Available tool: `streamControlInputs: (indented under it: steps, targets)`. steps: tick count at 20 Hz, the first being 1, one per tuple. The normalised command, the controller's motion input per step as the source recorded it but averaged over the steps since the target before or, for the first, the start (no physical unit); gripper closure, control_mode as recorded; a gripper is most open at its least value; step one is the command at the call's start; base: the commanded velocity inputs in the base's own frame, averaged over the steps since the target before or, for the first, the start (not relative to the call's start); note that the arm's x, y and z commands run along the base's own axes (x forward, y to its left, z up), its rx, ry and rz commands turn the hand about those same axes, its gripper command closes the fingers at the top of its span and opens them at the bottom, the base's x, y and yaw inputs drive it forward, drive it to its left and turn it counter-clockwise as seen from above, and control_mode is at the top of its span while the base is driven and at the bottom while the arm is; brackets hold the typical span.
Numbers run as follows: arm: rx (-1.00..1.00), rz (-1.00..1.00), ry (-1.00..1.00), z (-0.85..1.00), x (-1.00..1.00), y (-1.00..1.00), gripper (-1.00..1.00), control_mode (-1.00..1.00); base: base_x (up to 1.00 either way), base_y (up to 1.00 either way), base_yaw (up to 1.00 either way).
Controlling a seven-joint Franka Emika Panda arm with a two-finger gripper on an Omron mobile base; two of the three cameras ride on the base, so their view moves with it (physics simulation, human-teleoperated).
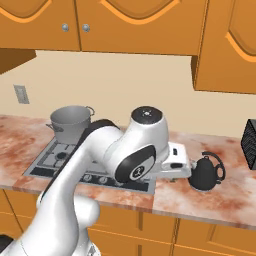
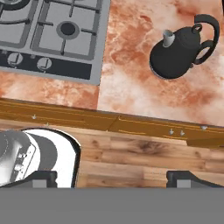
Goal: Pick the kettle from the counter and place it on a stove burner. Then turn the burner on.
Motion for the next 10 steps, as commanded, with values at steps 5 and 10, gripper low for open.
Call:
streamControlInputs:
  steps: [5, 10]
  targets:
    - [-0.05, 0.0, -0.05, -0.04, -0.14, -0.72, -1.0, -1.0, 0.0, 0.0, 0.0]
    - [0.0, 0.0, -0.09, 0.0, -0.02, -0.56, -1.0, -1.0, 0.0, 0.0, 0.0]
